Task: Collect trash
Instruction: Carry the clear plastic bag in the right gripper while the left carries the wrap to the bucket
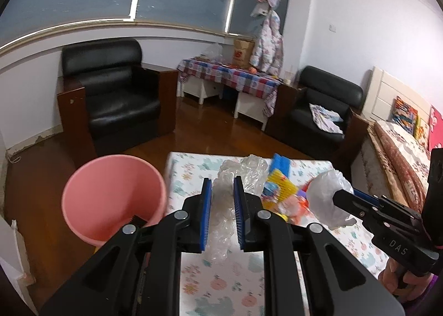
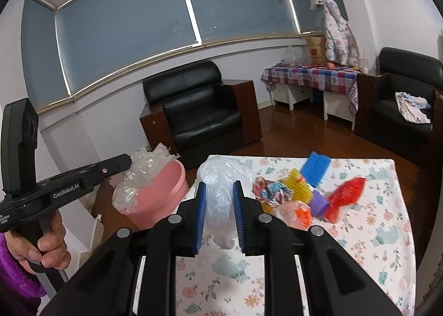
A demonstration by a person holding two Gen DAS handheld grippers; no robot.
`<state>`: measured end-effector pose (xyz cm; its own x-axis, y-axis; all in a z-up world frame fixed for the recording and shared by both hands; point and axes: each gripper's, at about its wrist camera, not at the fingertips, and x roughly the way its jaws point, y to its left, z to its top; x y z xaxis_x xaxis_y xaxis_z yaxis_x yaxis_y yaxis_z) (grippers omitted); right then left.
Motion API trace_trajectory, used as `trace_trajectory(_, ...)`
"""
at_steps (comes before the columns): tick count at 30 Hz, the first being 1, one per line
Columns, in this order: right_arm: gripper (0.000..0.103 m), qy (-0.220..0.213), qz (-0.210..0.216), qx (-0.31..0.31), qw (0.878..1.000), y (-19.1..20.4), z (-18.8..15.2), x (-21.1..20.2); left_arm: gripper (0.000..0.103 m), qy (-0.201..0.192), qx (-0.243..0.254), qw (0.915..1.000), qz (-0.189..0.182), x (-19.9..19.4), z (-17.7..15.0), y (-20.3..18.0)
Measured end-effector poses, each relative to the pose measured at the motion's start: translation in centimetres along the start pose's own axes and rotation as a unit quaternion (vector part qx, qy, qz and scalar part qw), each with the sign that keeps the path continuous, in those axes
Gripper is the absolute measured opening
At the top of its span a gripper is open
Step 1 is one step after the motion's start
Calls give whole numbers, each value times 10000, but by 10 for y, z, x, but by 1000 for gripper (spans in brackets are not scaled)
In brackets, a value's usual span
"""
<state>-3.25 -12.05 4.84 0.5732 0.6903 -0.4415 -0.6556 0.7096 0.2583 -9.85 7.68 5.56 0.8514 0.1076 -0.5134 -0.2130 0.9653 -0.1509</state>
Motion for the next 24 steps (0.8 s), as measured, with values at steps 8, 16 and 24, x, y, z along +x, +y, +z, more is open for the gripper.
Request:
trace_trajectory(8, 19, 239, 422, -139, 9987, 33, 19, 59, 16, -118, -225, 9981, 569, 3, 8, 52)
trace_trajectory(16, 19, 659, 957, -461, 9922, 84, 25, 134, 16, 77, -626, 9926, 1033, 18, 3, 109)
trace_trajectory(24, 19, 1087, 1262, -677, 9837, 122, 18, 192, 16, 341, -852, 9874, 1286, 30, -9, 143)
